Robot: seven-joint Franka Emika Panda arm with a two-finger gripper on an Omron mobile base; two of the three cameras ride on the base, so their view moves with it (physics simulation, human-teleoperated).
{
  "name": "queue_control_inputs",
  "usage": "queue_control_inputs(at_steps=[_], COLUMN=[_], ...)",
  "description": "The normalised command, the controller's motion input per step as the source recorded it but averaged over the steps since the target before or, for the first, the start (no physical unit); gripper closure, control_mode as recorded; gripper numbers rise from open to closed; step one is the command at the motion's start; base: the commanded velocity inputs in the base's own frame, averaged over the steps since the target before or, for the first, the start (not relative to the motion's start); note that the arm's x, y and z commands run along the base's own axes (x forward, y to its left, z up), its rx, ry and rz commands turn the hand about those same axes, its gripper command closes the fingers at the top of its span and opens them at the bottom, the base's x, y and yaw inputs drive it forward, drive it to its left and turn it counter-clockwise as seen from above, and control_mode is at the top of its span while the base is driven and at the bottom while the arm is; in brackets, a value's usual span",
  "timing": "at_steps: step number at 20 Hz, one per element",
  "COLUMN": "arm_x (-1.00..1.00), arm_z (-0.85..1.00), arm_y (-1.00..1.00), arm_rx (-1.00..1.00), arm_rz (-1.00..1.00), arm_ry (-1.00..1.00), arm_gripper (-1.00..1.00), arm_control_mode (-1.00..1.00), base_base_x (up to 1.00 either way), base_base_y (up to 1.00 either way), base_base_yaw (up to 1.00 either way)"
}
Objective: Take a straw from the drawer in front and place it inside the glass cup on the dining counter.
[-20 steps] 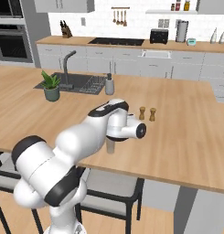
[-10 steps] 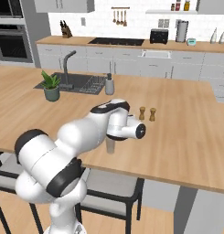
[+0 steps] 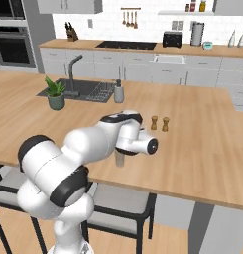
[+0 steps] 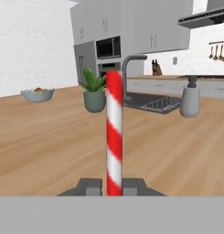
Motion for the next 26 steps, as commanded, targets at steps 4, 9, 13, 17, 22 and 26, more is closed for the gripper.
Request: queue_control_inputs(at_steps=[4, 9, 13, 17, 22, 26], arm_x=[0.00, 0.00, 0.00, 0.00, 0.00, 0.00], arm_z=[-0.20, -0.20, -0.10, -0.01, 0.00, 0.43], arm_y=[0.00, 0.00, 0.00, -0.02, -0.12, -0.01], arm_rx=[0.00, 0.00, 0.00, 0.00, 0.00, 0.00], arm_rz=[0.00, 0.00, 0.00, 0.00, 0.00, -0.01], arm_ry=[0.00, 0.00, 0.00, 0.00, 0.00, 0.00], arm_gripper=[1.00, 1.00, -1.00, -1.00, -1.00, -1.00], arm_control_mode=[-1.00, -1.00, -1.00, -1.00, -1.00, -1.00], base_base_x=[0.00, 0.00, 0.00, 0.00, 0.00, 0.00], base_base_y=[0.00, 0.00, 0.00, 0.00, 0.00, 0.00], base_base_yaw=[0.00, 0.00, 0.00, 0.00, 0.00, 0.00])
